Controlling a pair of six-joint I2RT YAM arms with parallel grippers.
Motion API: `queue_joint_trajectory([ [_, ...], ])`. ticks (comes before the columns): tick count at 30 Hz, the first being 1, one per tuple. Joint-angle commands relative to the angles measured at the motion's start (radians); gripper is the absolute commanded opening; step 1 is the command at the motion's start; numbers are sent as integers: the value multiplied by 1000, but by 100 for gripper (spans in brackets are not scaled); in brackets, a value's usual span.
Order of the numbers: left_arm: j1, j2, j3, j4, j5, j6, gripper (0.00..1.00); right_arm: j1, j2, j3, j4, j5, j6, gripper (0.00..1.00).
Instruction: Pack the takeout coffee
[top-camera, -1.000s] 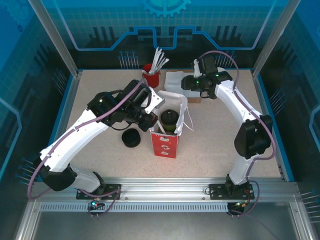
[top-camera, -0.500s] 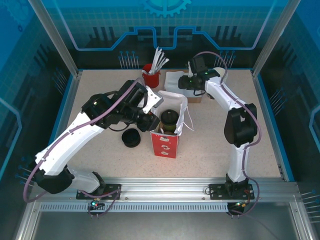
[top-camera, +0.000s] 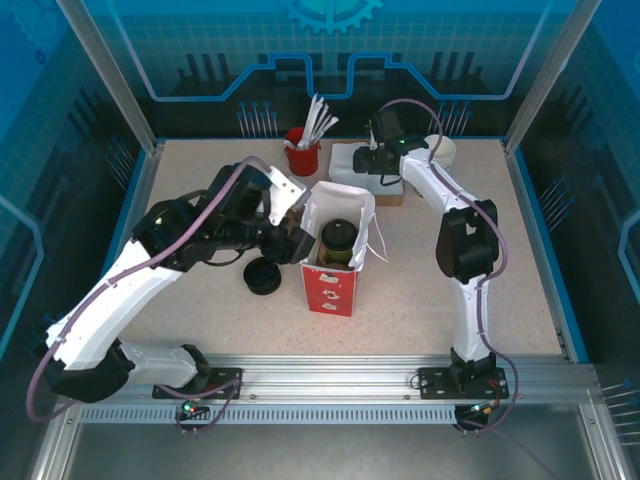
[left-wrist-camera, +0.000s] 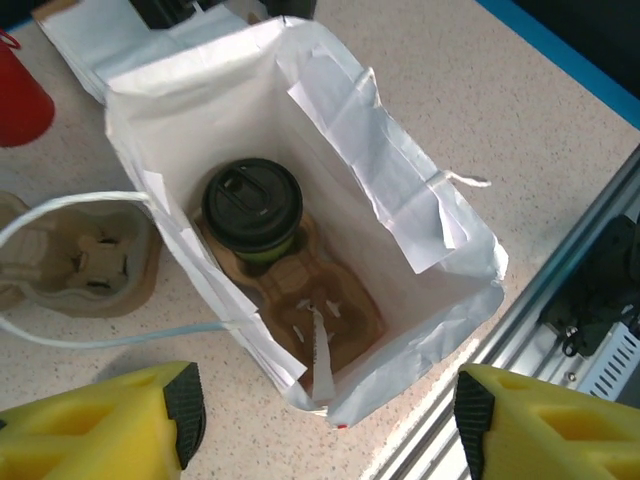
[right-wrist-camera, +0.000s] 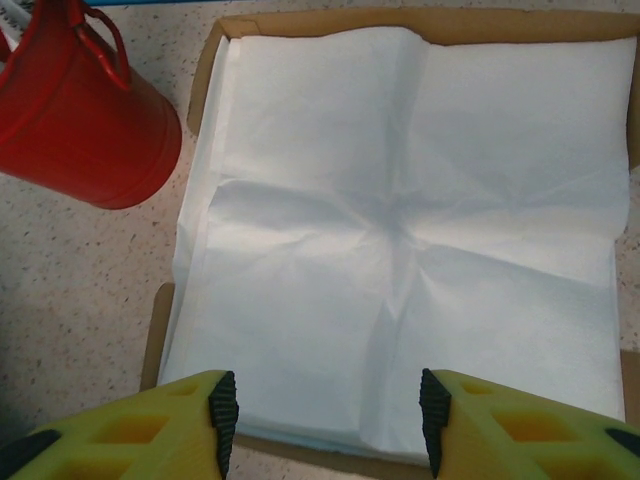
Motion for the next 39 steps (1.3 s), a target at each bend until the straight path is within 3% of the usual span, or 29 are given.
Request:
queue_joint_trajectory([
  [1,-4,-48,-33,74,-63,-11,72,13,55,72,-44,35,-23,55],
  [17,1,-190,-190,214,-240,-31,87,12,233,267,-71,58,-101,58],
  [30,3,-213,-208,204,-271,-45,89,-11,416,487,-140,85,-141,63],
  [39,4,-206,-208,203,-276,-41,89,-27,472,522,-163,107,-147,63],
])
